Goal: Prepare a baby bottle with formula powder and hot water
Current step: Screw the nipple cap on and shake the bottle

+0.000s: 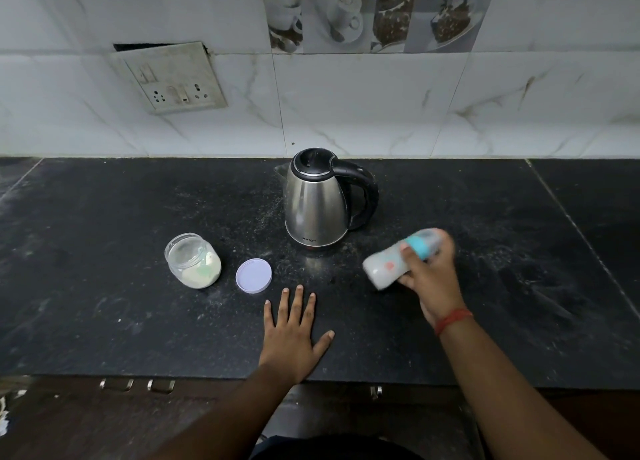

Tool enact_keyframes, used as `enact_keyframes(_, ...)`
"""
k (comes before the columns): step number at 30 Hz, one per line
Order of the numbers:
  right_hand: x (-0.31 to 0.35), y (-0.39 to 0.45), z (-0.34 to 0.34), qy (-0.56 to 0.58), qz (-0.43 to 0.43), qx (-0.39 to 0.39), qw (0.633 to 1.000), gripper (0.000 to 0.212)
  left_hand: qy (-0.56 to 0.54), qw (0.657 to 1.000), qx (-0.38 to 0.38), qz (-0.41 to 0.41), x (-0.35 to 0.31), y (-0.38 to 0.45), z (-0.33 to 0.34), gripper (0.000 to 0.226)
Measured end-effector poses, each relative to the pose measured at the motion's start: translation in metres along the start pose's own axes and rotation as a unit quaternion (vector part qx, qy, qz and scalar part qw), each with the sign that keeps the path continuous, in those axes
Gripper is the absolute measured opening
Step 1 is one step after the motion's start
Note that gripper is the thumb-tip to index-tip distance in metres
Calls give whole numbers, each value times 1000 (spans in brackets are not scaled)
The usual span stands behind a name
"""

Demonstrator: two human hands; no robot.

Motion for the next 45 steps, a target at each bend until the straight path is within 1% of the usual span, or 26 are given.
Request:
enact_keyframes(1, 0, 3, -5, 28, -11, -37, 999, 55, -1, 1000, 1, 0, -1, 0, 0, 87)
enact_keyframes(2, 0, 2, -3, 23, -2, -26, 999, 56, -1, 1000, 1, 1, 0, 0, 1, 87)
enact_keyframes(4, -8, -3, 7, -56, 35, 84, 994, 62, -1, 1000, 5, 2, 1, -1, 2, 86)
enact_keyframes(5, -10, -5, 7, -67, 36, 98, 992, 62, 1, 1000, 6, 2, 1, -1, 2, 86)
enact_keyframes(7, -6, -7, 0, -5, 3, 34, 999, 53, 3, 1000, 5, 0, 0, 0, 0, 86)
enact_keyframes(8, -5, -7, -2, 6, 1, 30, 1000, 49, 2, 1000, 5, 0, -1, 0, 1, 86)
enact_keyframes(9, -5, -10, 3, -18, 13, 65, 998, 50, 3, 1000, 4, 0, -1, 0, 1, 86)
enact_keyframes(11, -14, -18, 15, -92, 50, 177, 979, 61, 3, 1000, 2, 2, 1, -1, 1, 85)
enact_keyframes(12, -16, -20, 17, -93, 58, 185, 977, 64, 4, 1000, 3, 2, 1, -1, 0, 85)
enact_keyframes(15, -13, -18, 16, -39, 52, 143, 988, 65, 4, 1000, 0, 0, 0, 0, 0, 85)
enact_keyframes(18, -14, -18, 19, -48, 62, 152, 985, 67, 0, 1000, 2, 3, 1, 0, 1, 84)
enact_keyframes(26, -14, -17, 26, -42, 69, 147, 986, 66, -2, 1000, 9, 6, 2, 2, 2, 82)
enact_keyframes(30, -16, -12, 28, -53, 56, 127, 989, 69, -13, 1000, 12, 7, 4, 2, -1, 85)
enact_keyframes(33, -14, -5, 35, -133, 1, 96, 986, 86, -16, 1000, 11, 6, 6, 3, -3, 87)
enact_keyframes(36, -12, 5, 49, -242, -65, 88, 964, 101, -14, 1000, 18, 10, 6, 3, -5, 87)
enact_keyframes(38, -13, 11, 57, -275, -92, 84, 953, 101, -12, 1000, 21, 10, 7, 4, -5, 86)
enact_keyframes(43, -29, 16, 63, -361, -132, 99, 918, 92, -21, 1000, 16, 3, 10, 7, -9, 85)
enact_keyframes(45, -32, 15, 61, -364, -135, 99, 916, 90, -24, 1000, 13, 4, 13, 8, -11, 86)
Point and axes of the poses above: each hand's wrist, its own y-axis towards the middle knuckle, its own z-axis out of the palm, x = y × z, the point moved 4 cm from there along y, towards the middle knuckle, and after that the axes turned 7 degrees about y, right-handed, at the moved point
